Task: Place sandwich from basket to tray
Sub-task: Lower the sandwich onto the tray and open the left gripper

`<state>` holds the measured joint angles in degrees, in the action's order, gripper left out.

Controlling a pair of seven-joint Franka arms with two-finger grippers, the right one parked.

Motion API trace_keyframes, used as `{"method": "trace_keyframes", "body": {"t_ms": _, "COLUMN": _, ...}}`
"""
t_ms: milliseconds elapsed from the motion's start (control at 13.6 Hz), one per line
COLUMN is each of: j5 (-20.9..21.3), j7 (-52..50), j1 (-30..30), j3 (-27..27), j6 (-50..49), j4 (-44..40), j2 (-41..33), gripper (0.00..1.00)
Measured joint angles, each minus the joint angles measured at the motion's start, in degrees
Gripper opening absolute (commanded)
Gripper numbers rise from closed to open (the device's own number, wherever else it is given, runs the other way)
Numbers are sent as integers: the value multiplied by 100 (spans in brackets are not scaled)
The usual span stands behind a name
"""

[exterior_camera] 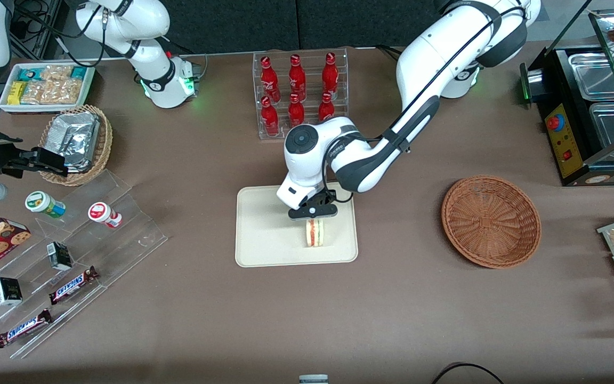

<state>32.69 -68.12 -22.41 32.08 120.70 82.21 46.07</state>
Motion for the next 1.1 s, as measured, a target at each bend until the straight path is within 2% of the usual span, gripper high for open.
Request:
{"method": "trace_keyframes", "body": {"t_ms": 73, "j5": 2, "j7": 0, "j1": -7, "j3": 0, "j6": 0, "j4": 0, "j2": 16, "gripper": 6}}
{"method": "trace_keyframes", "body": {"t_ms": 293, "j5": 79, "j7": 0, "j1": -18, "j3": 0, "j6": 0, "j4": 0, "j2": 81, "gripper": 21}}
{"method": "trace_keyframes", "body": {"t_ms": 367, "j5": 90, "j7": 0, "j1": -19, "j3": 0, "j6": 0, "j4": -1, "j2": 103, "gripper": 22}}
{"method": "trace_keyframes", "body": {"t_ms": 440, "j5": 92, "j7": 0, "j1": -19, "j3": 0, "j6": 1, "j4": -1, "j2": 113, "gripper": 36}}
{"method": "trace_keyframes", "body": {"t_ms": 513, "j5": 92, "j7": 0, "j1": -19, "j3": 0, "j6": 1, "j4": -1, "j2": 114, "gripper": 59}}
{"method": "trace_keyframes", "body": {"t_ms": 587, "j5": 92, "j7": 0, "j1": -19, "j3": 0, "j6": 1, "j4": -1, "j2": 114, "gripper": 74}}
{"method": "trace_keyframes", "body": {"t_ms": 733, "j5": 92, "j7": 0, "j1": -20, "j3": 0, "j6": 1, "j4": -5, "j2": 114, "gripper": 97}}
{"method": "trace_keyframes", "body": {"t_ms": 1100, "j5": 92, "j7": -11, "j1": -26, "j3": 6, "j6": -64, "j4": -113, "j2": 76, "gripper": 99}}
